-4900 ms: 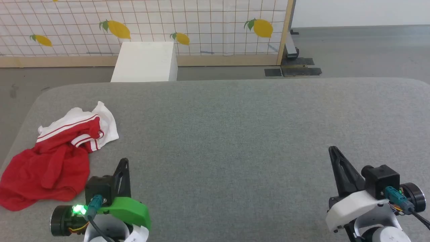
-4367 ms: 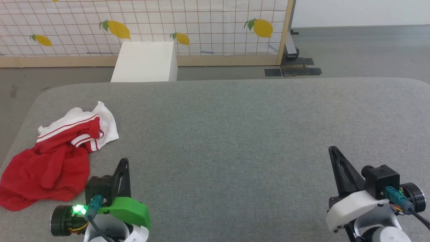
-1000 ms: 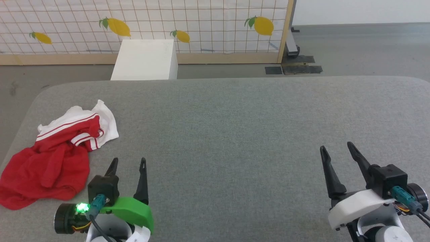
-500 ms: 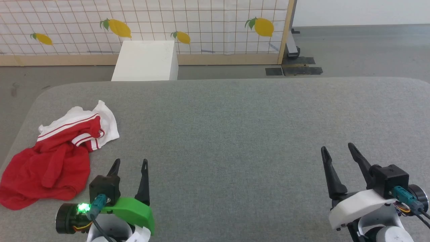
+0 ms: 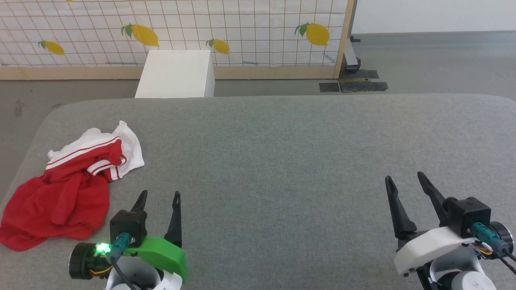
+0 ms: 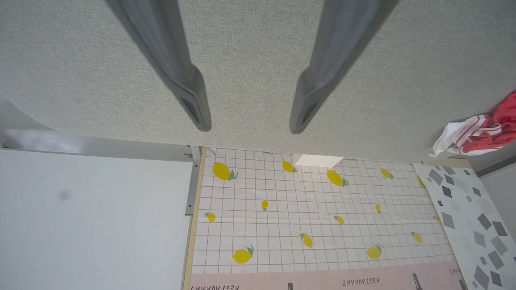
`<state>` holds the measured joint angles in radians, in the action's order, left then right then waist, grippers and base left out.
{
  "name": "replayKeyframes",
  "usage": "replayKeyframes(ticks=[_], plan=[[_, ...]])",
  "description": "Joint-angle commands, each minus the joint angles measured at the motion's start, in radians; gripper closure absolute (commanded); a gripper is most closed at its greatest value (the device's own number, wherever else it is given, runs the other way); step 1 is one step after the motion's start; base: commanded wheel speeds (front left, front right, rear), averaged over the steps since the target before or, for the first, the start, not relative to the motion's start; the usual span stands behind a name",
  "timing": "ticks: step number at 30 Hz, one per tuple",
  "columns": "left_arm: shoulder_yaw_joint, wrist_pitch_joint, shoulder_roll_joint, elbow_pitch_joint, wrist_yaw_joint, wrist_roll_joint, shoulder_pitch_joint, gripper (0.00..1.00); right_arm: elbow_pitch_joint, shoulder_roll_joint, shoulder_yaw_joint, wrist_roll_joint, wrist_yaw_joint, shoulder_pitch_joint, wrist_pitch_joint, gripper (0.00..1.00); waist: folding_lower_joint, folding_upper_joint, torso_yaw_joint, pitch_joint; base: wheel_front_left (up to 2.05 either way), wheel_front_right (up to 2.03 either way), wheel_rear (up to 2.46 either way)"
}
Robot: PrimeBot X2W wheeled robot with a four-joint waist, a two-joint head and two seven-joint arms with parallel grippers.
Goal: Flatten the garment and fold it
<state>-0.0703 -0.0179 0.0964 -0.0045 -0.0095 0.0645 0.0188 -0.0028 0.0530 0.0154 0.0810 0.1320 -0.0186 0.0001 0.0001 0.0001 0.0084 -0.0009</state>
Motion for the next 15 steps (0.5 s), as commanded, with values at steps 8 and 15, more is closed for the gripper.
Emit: replayKeyframes(ticks=[8,15], plan=[[-0.005,-0.005,0.02,0.001,0.004,0.017,-0.018,0.0,-0.014,-0.002,-0.018,0.014,-0.001,0.01,0.003,0.0,0.0,-0.0001,0.029,0.008,0.0,0.0,0.0],[-0.006,-0.001,0.032,0.008,0.017,0.017,-0.036,0.0,-0.033,0.0,-0.033,0.026,-0.001,0.006,0.004,0.0,-0.0001,-0.0001,0.085,0.022,0.0,0.0,0.0]])
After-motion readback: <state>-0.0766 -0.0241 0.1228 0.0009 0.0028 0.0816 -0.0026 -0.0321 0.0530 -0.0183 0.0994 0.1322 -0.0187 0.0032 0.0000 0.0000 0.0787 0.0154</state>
